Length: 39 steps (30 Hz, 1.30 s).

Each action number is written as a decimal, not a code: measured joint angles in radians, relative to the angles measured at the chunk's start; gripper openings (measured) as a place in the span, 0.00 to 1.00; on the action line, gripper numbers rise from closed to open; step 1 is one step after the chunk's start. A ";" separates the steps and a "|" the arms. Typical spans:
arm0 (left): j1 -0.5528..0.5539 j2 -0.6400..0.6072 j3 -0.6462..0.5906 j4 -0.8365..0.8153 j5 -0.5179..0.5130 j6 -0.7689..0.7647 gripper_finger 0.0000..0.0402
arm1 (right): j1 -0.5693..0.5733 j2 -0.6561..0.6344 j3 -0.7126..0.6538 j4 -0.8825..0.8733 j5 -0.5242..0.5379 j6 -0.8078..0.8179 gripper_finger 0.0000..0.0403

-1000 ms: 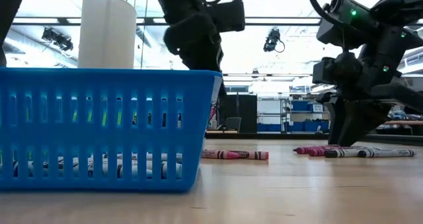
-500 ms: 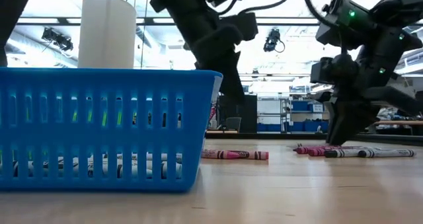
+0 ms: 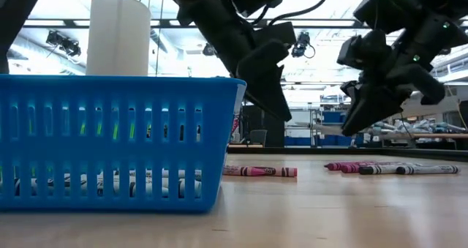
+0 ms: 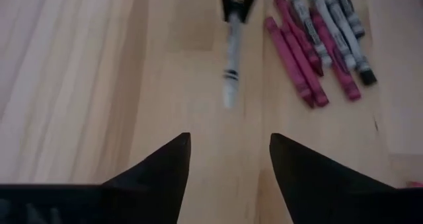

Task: Sort crayons
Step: Put the white crayon into the left blue basket

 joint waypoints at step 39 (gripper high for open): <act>0.002 0.004 0.000 0.075 0.021 -0.007 0.06 | 0.021 0.002 0.001 0.172 -0.015 0.021 0.16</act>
